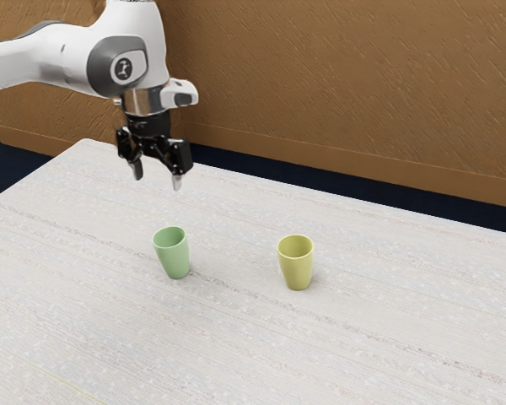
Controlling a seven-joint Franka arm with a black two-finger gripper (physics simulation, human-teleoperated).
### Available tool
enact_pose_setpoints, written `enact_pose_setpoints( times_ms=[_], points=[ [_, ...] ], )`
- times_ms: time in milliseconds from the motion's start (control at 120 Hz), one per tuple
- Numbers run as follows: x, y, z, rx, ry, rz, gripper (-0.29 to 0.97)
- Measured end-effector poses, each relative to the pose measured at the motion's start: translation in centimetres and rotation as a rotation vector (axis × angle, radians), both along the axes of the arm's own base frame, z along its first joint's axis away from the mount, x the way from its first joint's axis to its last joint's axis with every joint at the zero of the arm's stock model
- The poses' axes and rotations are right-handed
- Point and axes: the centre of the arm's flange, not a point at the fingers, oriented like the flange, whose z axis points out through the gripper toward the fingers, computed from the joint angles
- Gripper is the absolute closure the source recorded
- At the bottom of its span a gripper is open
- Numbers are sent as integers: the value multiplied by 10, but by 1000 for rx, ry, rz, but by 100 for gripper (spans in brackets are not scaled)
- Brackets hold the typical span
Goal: Place the left cup onto the right cup
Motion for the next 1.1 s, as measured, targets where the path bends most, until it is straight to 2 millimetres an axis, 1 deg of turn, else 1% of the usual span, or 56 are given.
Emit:
enact_pose_setpoints(
  times_ms=[167, 325, 408, 567, 725, 1100],
  points=[
    [6, 5, -15, -8, 8, 10, 1],
    [9, 12, -36, -19, 29, 27, 2],
    [12, 17, -43, -22, 33, 36, 2],
    [17, 20, -59, -25, 44, 40, 3],
    [21, 19, -81, -26, 58, 38, 3],
    [26, 18, -106, -29, 60, 35, 5]
  ],
)
